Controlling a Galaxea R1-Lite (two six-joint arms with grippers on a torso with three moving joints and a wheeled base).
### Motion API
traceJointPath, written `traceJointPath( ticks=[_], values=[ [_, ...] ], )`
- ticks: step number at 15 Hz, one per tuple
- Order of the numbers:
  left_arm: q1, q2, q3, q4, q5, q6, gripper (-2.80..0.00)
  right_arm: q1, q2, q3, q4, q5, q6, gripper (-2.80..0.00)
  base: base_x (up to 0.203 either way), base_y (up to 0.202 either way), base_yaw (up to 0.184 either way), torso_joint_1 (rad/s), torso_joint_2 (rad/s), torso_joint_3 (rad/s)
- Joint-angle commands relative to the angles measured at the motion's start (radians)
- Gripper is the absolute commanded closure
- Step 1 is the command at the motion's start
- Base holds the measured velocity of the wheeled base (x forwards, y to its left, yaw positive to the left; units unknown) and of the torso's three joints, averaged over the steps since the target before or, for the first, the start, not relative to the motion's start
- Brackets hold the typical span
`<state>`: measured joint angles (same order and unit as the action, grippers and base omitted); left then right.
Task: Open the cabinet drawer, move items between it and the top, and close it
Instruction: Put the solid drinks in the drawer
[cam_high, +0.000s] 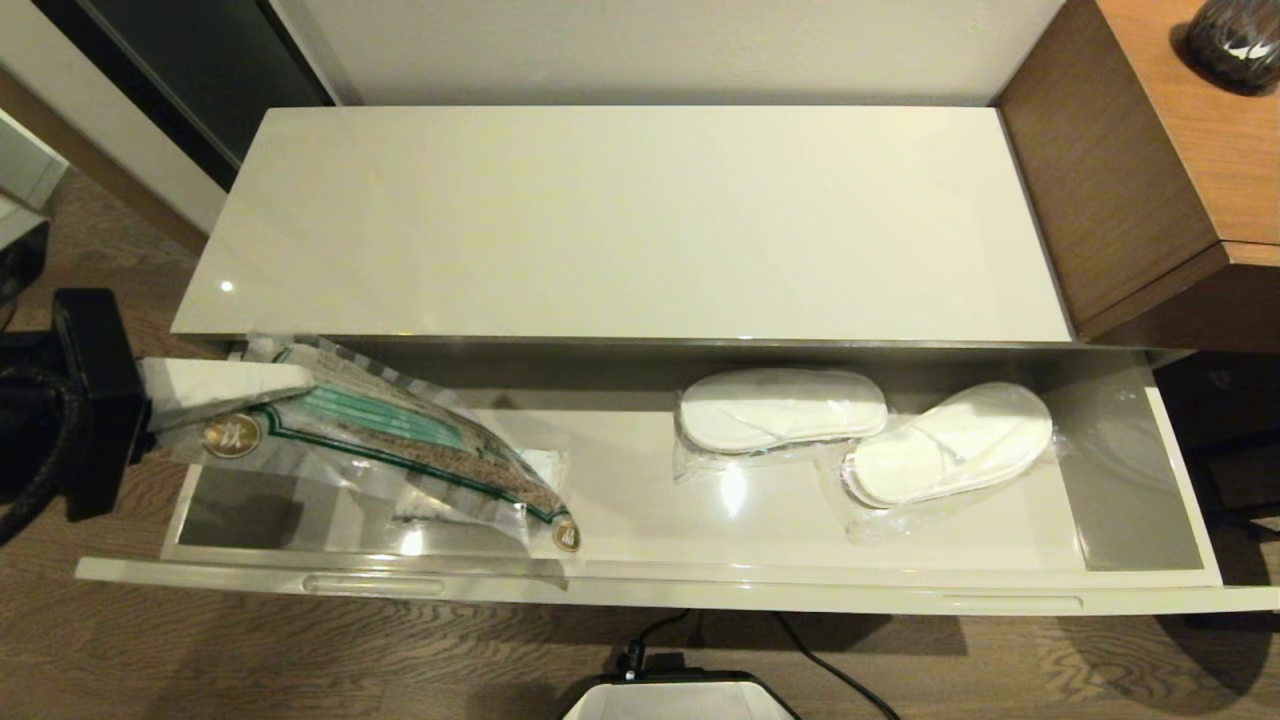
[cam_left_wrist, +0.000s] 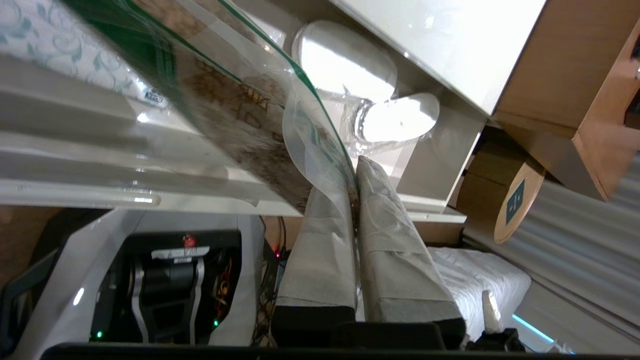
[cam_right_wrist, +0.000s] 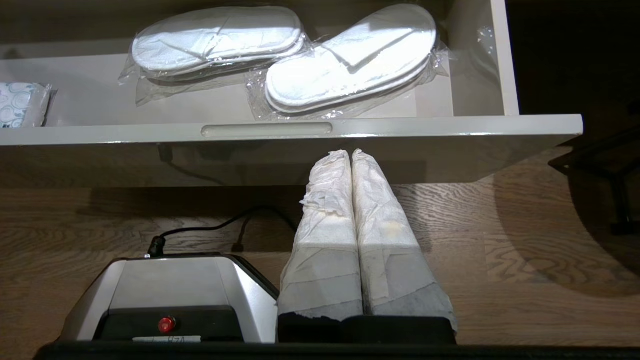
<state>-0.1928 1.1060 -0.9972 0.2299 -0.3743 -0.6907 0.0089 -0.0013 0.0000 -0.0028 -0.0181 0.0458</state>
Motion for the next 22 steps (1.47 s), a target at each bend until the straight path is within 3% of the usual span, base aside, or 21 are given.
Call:
traceJointPath(
  ticks=[1,7,15,18,22],
  values=[
    [-0.001,-0.003,0.037,-0.001,-0.008,-0.003,0.0,0.0,-0.017,0.002,0.0,0.0,0.0,0.0,0.0,0.0,0.0,0.0,0.0,0.0],
    [0.003,0.062,0.097,-0.042,-0.007,-0.002,0.0,0.0,-0.017,0.002,0.0,0.0,0.0,0.0,0.0,0.0,0.0,0.0,0.0,0.0],
    [0.042,0.261,0.232,-0.317,-0.002,-0.011,0.0,0.0,-0.017,0.002,0.0,0.0,0.0,0.0,0.0,0.0,0.0,0.0,0.0,0.0],
    [0.048,0.369,0.303,-0.498,0.0,-0.016,0.0,0.0,-0.017,0.002,0.0,0.0,0.0,0.0,0.0,0.0,0.0,0.0,0.0,0.0],
    [0.092,0.526,0.318,-0.627,-0.001,-0.016,0.0,0.0,-0.017,0.002,0.0,0.0,0.0,0.0,0.0,0.0,0.0,0.0,0.0,0.0]
  ],
)
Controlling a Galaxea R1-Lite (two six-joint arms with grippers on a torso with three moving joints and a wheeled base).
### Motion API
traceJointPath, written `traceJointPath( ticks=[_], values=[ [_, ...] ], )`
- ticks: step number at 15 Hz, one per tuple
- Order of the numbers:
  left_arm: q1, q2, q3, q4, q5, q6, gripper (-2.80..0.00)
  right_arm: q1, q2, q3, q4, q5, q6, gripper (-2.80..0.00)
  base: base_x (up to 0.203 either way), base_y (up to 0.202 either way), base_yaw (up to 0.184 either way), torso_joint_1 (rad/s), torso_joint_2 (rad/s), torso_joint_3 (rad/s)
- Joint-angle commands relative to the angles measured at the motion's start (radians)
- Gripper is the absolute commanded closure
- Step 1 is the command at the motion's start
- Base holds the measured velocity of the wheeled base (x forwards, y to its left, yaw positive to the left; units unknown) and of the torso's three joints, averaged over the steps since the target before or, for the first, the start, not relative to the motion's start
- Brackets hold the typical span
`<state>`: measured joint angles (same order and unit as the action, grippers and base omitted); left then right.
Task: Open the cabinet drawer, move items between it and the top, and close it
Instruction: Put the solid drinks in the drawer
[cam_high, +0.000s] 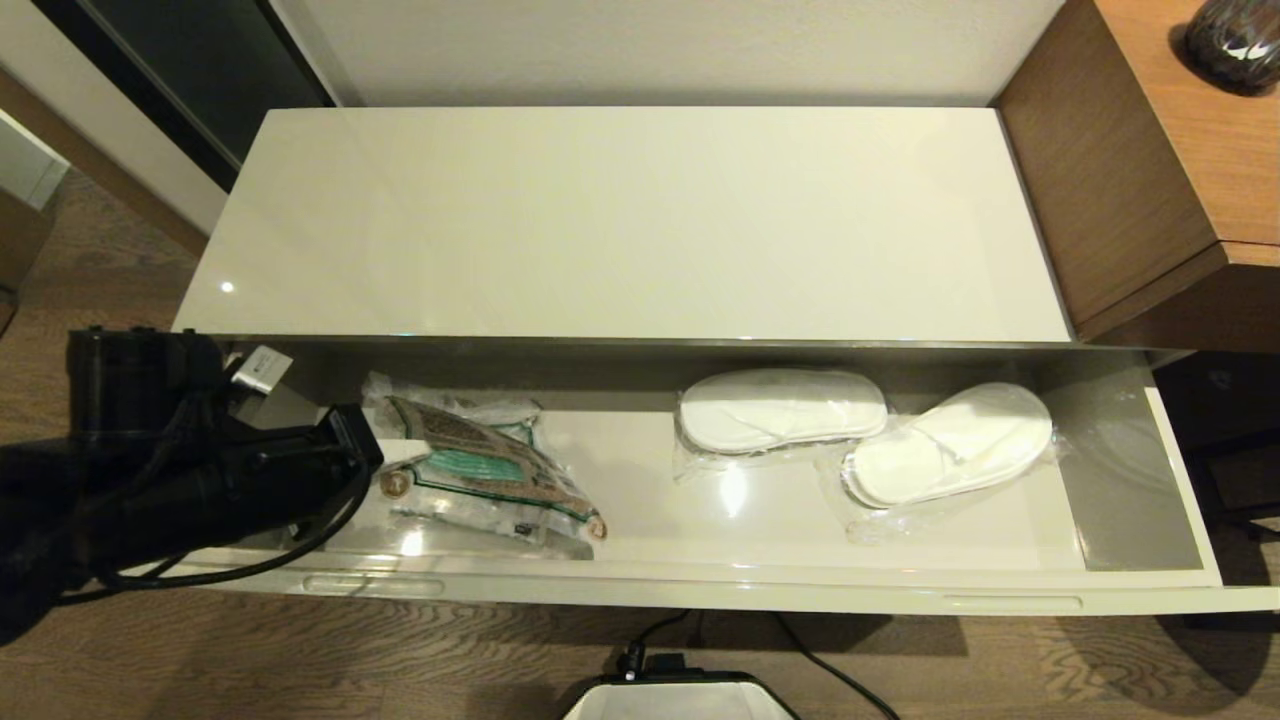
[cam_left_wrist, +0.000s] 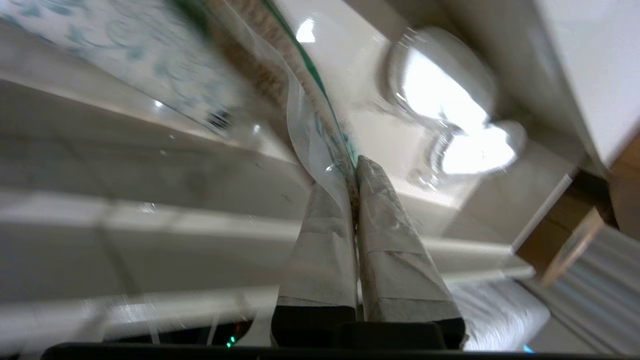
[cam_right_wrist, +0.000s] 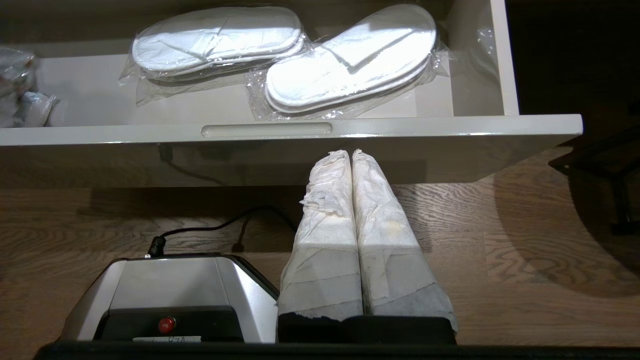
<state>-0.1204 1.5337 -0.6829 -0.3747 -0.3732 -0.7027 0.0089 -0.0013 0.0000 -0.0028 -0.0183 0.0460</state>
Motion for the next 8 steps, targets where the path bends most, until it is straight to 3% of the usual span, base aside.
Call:
traceJointPath(
  ticks=[1,5,7,8],
  values=[
    [0.036,0.145,0.002,-0.044,-0.002,-0.004,0.0,0.0,-0.017,0.002,0.0,0.0,0.0,0.0,0.0,0.0,0.0,0.0,0.0,0.0],
    [0.083,0.346,0.005,-0.236,-0.007,-0.003,0.0,0.0,-0.017,0.002,0.0,0.0,0.0,0.0,0.0,0.0,0.0,0.0,0.0,0.0],
    [0.092,0.4,-0.017,-0.278,-0.007,-0.002,0.0,0.0,-0.017,0.002,0.0,0.0,0.0,0.0,0.0,0.0,0.0,0.0,0.0,0.0],
    [0.094,0.403,-0.02,-0.284,-0.007,-0.001,-2.8,0.0,-0.017,0.002,0.0,0.0,0.0,0.0,0.0,0.0,0.0,0.0,0.0,0.0]
  ],
)
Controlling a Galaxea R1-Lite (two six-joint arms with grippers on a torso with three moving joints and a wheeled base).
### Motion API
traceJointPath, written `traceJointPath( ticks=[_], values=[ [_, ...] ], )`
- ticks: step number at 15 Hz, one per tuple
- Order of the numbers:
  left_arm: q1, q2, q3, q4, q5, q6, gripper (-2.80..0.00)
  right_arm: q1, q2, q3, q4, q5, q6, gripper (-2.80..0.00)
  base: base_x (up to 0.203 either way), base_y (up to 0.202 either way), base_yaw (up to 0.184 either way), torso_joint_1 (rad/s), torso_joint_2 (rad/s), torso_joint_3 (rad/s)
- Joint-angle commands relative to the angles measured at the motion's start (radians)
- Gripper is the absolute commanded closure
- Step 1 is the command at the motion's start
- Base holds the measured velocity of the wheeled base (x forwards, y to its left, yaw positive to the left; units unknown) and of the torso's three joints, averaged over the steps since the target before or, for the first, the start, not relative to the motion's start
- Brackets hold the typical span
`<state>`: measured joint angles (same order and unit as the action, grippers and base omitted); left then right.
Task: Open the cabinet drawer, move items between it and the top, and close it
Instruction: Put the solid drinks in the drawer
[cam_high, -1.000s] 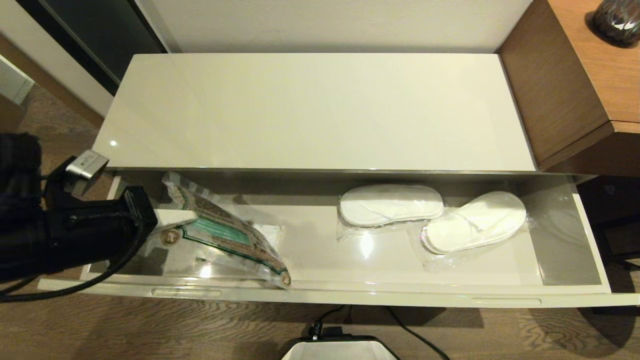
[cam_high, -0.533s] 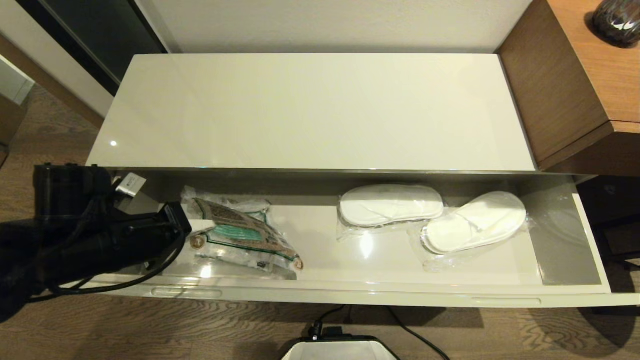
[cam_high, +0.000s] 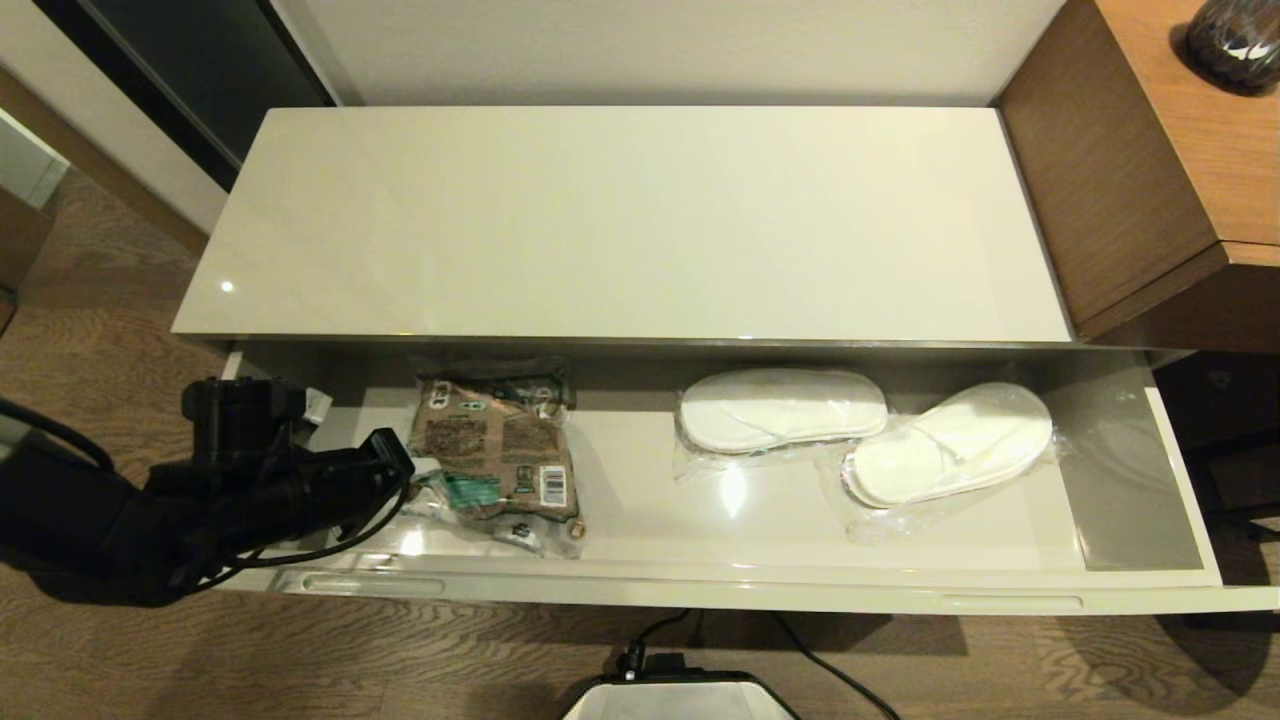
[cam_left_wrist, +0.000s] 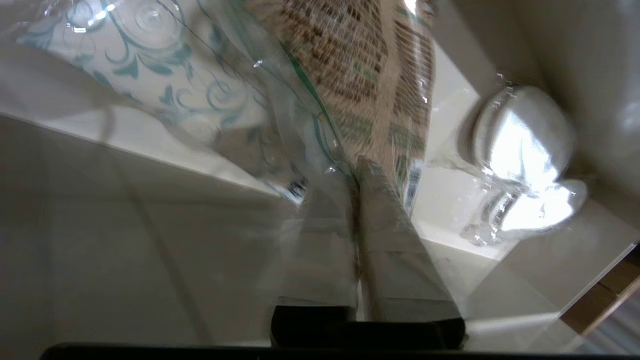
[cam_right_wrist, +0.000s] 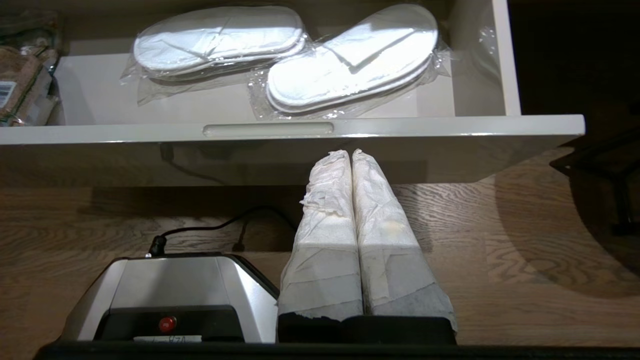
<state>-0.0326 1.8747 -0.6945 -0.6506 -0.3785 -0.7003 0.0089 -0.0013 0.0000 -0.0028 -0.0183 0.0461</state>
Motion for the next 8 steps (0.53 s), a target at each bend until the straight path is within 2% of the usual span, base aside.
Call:
traceJointPath(
  ticks=[1,8],
  values=[
    [0.006,0.054,-0.013,-0.01,-0.003,-0.005,-2.8,0.0,-0.017,0.002,0.0,0.0,0.0,0.0,0.0,0.0,0.0,0.0,0.0,0.0],
    [0.002,-0.151,0.008,0.023,-0.013,-0.007,-2.8,0.0,-0.017,0.002,0.0,0.0,0.0,0.0,0.0,0.0,0.0,0.0,0.0,0.0]
  ],
)
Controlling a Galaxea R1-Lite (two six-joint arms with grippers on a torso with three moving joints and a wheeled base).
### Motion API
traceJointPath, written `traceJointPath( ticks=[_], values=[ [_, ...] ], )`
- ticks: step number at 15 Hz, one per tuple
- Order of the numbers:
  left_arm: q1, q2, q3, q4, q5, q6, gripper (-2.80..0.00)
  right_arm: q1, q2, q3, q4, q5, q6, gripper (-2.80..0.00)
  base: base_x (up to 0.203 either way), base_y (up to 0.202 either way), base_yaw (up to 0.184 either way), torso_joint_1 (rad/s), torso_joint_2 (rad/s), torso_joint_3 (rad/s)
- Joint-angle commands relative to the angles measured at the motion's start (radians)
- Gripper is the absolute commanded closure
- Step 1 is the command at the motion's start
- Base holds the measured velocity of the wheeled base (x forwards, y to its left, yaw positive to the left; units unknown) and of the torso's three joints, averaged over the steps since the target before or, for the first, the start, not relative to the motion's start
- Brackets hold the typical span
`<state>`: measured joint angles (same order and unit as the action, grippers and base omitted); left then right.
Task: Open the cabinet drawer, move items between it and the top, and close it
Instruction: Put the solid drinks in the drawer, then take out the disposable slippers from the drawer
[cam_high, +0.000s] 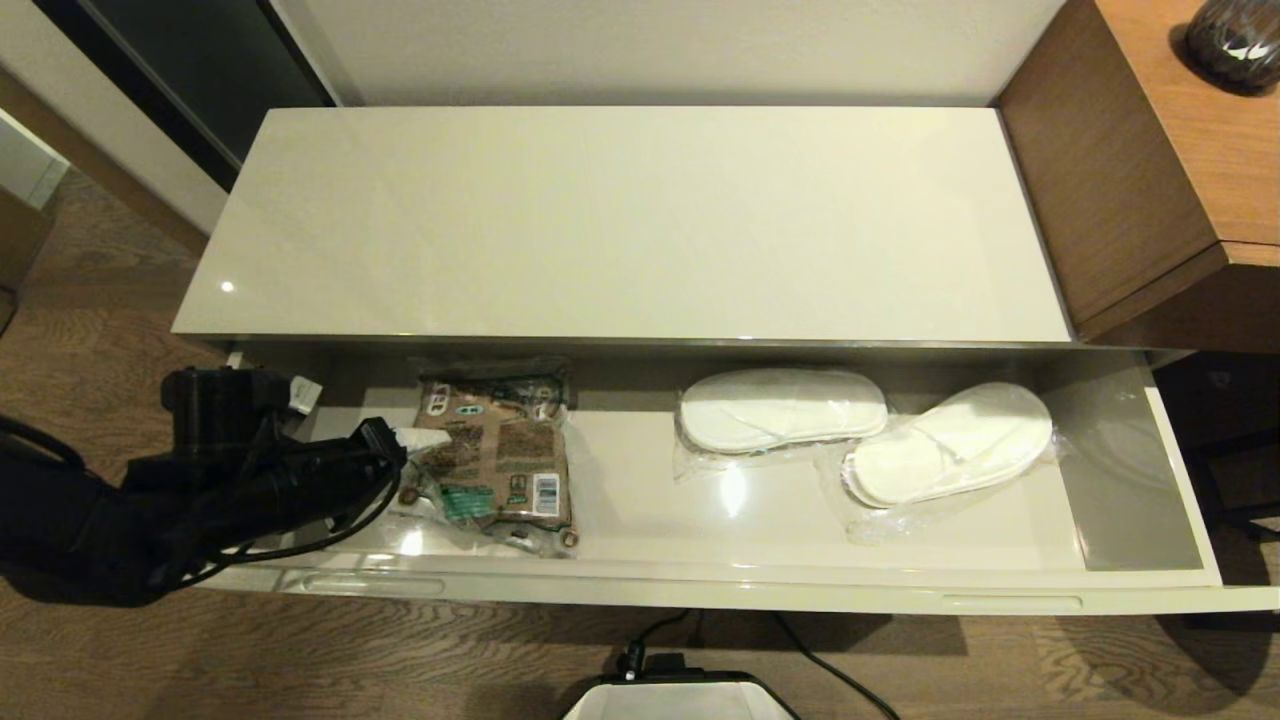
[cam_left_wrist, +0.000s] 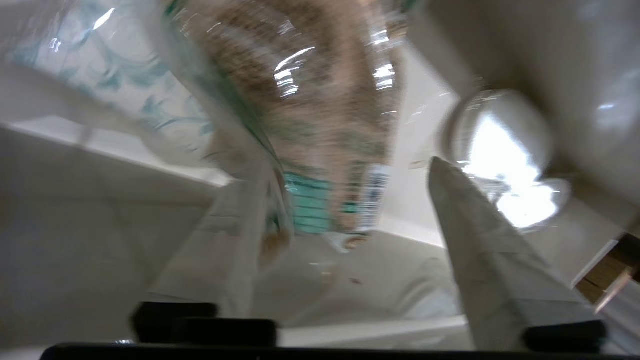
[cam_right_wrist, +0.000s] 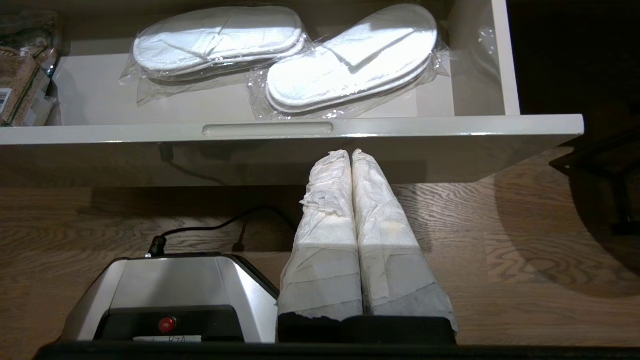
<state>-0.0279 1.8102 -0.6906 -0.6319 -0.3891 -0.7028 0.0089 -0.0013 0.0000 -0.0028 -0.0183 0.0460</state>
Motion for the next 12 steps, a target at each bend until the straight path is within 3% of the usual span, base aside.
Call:
traceJointPath(
  ticks=[1,6,12],
  values=[
    [-0.005,-0.131,0.001,0.025,-0.004,-0.004,-2.8,0.0,-0.017,0.002,0.0,0.0,0.0,0.0,0.0,0.0,0.0,0.0,0.0,0.0],
    [-0.007,-0.422,-0.025,0.251,-0.066,0.001,-2.8,0.0,-0.017,0.002,0.0,0.0,0.0,0.0,0.0,0.0,0.0,0.0,0.0,0.0],
    [-0.007,-0.761,-0.031,0.631,-0.093,0.031,-2.8,0.0,-0.017,0.002,0.0,0.0,0.0,0.0,0.0,0.0,0.0,0.0,0.0,0.0]
  ],
)
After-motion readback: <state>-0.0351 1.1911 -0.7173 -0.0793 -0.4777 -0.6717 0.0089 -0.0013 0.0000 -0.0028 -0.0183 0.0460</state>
